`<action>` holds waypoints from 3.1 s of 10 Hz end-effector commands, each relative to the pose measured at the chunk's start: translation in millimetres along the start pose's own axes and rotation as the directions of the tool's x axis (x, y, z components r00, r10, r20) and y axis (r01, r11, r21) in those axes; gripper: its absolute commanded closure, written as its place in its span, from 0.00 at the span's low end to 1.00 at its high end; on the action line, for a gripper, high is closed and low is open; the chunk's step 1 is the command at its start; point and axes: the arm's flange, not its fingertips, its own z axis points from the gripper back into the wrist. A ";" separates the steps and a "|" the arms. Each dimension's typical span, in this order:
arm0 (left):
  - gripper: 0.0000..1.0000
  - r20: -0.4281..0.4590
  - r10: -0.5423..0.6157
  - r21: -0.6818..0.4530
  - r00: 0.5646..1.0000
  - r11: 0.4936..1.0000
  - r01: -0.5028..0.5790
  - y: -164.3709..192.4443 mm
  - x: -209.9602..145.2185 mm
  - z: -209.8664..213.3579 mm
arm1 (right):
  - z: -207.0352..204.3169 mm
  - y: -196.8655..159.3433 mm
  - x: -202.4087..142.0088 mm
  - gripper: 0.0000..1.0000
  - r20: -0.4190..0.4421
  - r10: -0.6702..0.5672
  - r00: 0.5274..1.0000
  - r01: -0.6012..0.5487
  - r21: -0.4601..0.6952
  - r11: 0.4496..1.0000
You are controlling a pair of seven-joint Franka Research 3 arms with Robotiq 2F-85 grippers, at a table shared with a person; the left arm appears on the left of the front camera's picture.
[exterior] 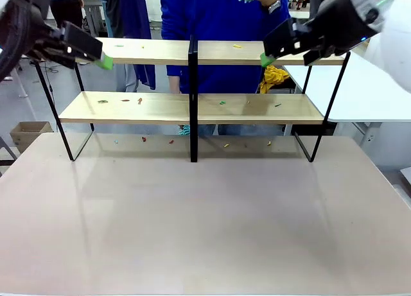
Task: Clean the shelves.
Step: Pick up the Duster when the human hands it over.
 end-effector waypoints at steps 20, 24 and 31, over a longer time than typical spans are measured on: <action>0.00 0.147 -0.190 -0.132 0.971 0.969 0.210 27.9 -64.8 39.1 | 17.4 -8.6 -11.4 0.00 0.045 -0.053 0.998 0.053 0.004 0.999; 0.00 0.155 -0.208 -0.104 0.966 0.969 0.225 24.5 1.5 54.5 | 21.0 -8.7 -5.2 0.00 0.070 0.104 0.992 -0.109 0.070 0.992; 0.00 0.155 -0.208 -0.104 0.966 0.969 0.225 24.5 1.5 54.5 | 45.6 -42.0 -12.1 0.00 0.129 0.165 0.978 -0.179 0.106 0.978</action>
